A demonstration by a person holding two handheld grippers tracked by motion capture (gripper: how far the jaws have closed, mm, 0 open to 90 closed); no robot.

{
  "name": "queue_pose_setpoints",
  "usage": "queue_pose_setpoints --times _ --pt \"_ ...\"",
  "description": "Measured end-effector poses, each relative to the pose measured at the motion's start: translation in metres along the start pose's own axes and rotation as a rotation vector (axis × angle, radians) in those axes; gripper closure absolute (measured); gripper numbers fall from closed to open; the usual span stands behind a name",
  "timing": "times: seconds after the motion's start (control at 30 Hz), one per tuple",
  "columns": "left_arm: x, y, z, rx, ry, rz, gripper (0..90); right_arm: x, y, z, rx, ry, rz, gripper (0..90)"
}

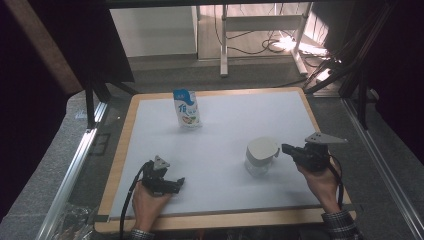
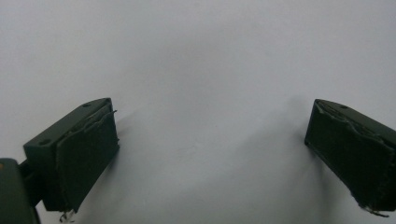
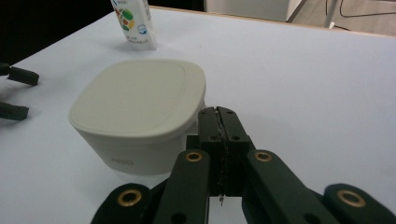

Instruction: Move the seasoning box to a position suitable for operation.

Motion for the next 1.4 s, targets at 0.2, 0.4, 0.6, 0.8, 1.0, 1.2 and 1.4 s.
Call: queue_pose_setpoints --times 0.2,0.4,0.6,0.8,1.0,1.2,1.4 --pt "0.0 0.0 0.0 -0.003 -0.002 -0.005 2.1 0.001 -0.015 0.007 -0.02 -0.021 0.006 89.8" --pt "0.0 0.0 0.0 -0.003 -0.002 -0.005 2.1 0.011 -0.024 0.011 -0.04 -0.035 0.03 89.8" --pt "0.0 0.0 0.0 -0.003 -0.002 -0.005 2.1 0.017 -0.027 0.014 -0.066 -0.031 0.042 89.8" --pt "0.0 0.0 0.0 -0.002 -0.001 -0.005 2.1 0.021 -0.029 0.014 -0.085 -0.017 0.047 89.8" --pt "0.0 0.0 0.0 0.001 0.0 -0.002 2.1 0.024 -0.028 0.014 -0.091 -0.014 0.056 89.8" --pt "0.0 0.0 0.0 0.002 0.0 -0.001 2.1 0.025 -0.027 0.014 -0.103 -0.007 0.056 89.8" --pt "0.0 0.0 0.0 0.003 0.0 0.0 2.1 0.024 -0.026 0.012 -0.1 0.002 0.05 90.0"
Point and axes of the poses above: each handheld gripper's, and its own axes: x roughly forward along the jaws, y roughly out of its underside, z roughly to its left, the point moved 6 cm from there along x, roughly forward along the jaws, and after that the axes turned 9 degrees about x, right-handed, at the moved point
